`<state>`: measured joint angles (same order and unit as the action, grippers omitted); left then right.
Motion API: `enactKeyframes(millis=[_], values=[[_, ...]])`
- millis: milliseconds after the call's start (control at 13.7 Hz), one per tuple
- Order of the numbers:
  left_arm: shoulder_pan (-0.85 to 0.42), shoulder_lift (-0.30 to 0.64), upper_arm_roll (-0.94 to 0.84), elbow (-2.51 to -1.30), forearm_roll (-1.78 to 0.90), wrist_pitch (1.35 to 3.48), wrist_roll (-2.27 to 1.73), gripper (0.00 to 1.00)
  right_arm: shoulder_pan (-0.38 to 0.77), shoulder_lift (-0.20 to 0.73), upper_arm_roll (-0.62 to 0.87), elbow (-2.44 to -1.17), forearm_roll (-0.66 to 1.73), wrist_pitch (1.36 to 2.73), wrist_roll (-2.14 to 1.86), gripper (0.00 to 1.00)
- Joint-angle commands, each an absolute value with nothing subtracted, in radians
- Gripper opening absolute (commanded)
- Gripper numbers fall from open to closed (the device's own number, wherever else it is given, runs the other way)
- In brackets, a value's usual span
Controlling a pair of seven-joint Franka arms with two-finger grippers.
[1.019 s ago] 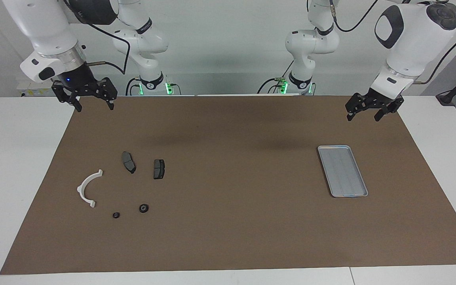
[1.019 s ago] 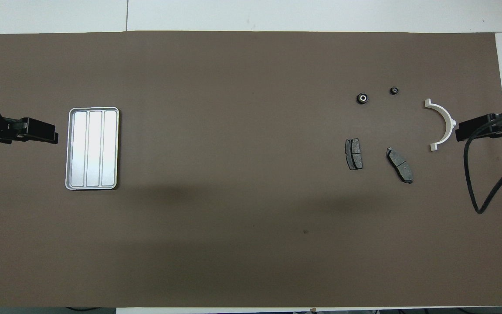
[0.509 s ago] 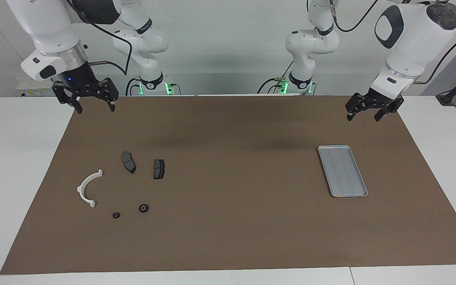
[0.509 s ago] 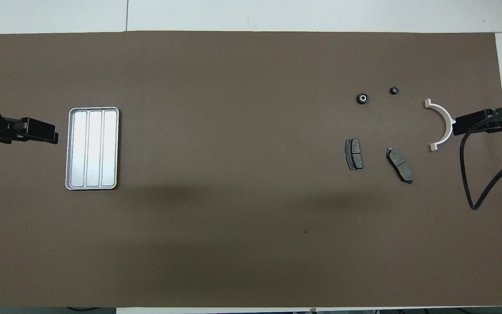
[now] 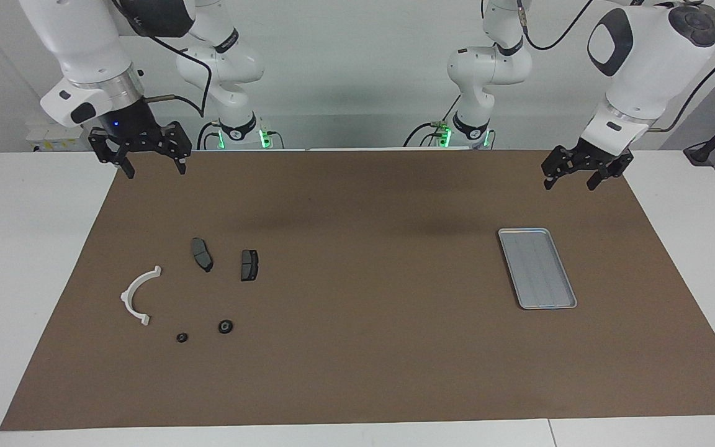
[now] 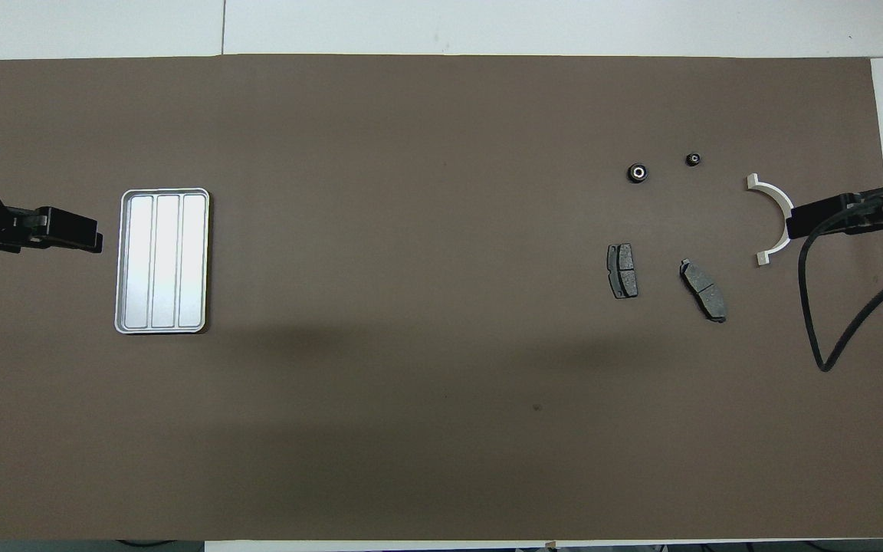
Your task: Place bearing gear from tray to pile
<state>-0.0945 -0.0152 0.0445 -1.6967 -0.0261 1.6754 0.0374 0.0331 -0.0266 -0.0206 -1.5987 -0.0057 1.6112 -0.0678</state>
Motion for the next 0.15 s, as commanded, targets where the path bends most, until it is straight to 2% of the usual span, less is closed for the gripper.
enactKeyframes(millis=[0, 73], values=[[-0.087, -0.035, 0.040, -1.713, -0.031, 1.687, 0.051, 1.00, 0.040, -0.037, -0.032, -1.611, 0.009, 1.623, -0.060, 1.00], [-0.087, -0.035, 0.040, -1.713, -0.031, 1.687, 0.051, 1.00, 0.041, -0.037, -0.032, -1.611, 0.009, 1.623, -0.060, 1.00]])
